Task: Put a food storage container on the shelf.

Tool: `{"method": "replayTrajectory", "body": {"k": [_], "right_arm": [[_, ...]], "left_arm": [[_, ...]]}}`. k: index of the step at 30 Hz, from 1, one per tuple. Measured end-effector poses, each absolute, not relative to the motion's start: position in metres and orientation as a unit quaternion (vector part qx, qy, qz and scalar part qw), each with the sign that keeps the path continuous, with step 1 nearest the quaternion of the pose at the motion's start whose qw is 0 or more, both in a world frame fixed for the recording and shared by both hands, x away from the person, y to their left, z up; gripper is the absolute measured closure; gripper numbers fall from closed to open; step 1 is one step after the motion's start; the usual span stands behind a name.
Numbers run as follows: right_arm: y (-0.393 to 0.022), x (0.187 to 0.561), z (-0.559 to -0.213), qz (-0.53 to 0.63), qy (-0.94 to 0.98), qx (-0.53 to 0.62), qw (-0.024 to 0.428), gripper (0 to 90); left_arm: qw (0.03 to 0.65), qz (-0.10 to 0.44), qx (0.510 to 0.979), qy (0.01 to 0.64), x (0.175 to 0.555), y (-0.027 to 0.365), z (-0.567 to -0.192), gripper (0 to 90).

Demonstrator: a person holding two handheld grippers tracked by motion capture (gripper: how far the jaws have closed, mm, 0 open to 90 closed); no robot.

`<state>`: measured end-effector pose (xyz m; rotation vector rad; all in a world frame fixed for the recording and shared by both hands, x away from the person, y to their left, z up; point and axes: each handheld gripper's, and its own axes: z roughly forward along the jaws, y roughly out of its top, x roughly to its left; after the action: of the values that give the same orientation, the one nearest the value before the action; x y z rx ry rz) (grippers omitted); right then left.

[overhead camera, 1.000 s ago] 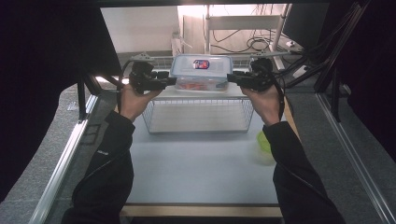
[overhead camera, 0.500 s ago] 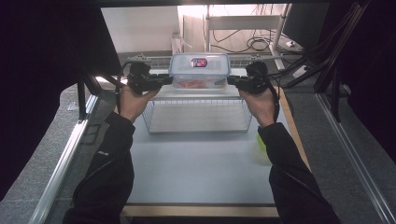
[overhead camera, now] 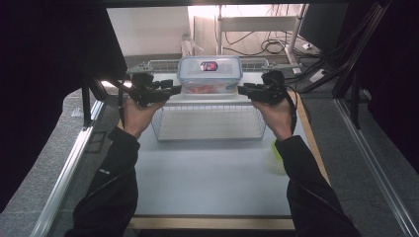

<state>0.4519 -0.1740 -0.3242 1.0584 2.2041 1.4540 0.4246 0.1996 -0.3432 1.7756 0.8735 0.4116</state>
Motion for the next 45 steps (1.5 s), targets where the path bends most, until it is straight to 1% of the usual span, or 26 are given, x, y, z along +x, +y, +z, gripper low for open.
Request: {"method": "replayTrajectory", "body": {"k": [3,7,11,18,24,29,33,38,40,43,45], "right_arm": [[-0.176,0.444,-0.328,0.504,0.773,0.357,0.142,49.4],[-0.180,0.434,-0.333,0.500,0.782,0.344,0.143,40.0],[-0.184,0.424,-0.338,0.495,0.788,0.333,0.153,32.7],[-0.188,0.406,-0.349,0.495,0.794,0.316,0.157,22.2],[-0.191,0.390,-0.362,0.493,0.800,0.303,0.161,17.3],[-0.194,0.375,-0.371,0.488,0.806,0.294,0.161,14.1],[-0.198,0.366,-0.380,0.488,0.807,0.292,0.160,11.1],[-0.204,0.356,-0.392,0.482,0.809,0.292,0.164,8.6],[-0.208,0.353,-0.396,0.485,0.807,0.295,0.160,7.9],[-0.213,0.348,-0.401,0.488,0.806,0.302,0.141,5.9],[-0.215,0.345,-0.405,0.487,0.808,0.302,0.140,5.7]], "left_arm": [[0.531,0.175,0.749,0.355,0.414,0.198,-0.349,38.5],[0.521,0.182,0.761,0.341,0.399,0.197,-0.359,28.3],[0.509,0.182,0.771,0.336,0.386,0.198,-0.369,21.2],[0.503,0.190,0.777,0.328,0.361,0.199,-0.385,13.4],[0.505,0.193,0.779,0.319,0.340,0.197,-0.396,8.5],[0.491,0.201,0.786,0.316,0.324,0.196,-0.408,7.1],[0.497,0.196,0.784,0.317,0.314,0.196,-0.418,6.5],[0.488,0.200,0.791,0.311,0.303,0.194,-0.429,5.3],[0.487,0.202,0.791,0.310,0.299,0.194,-0.432,5.0],[0.489,0.202,0.789,0.310,0.291,0.194,-0.438,4.5],[0.484,0.203,0.793,0.310,0.288,0.193,-0.442,4.4]]}}
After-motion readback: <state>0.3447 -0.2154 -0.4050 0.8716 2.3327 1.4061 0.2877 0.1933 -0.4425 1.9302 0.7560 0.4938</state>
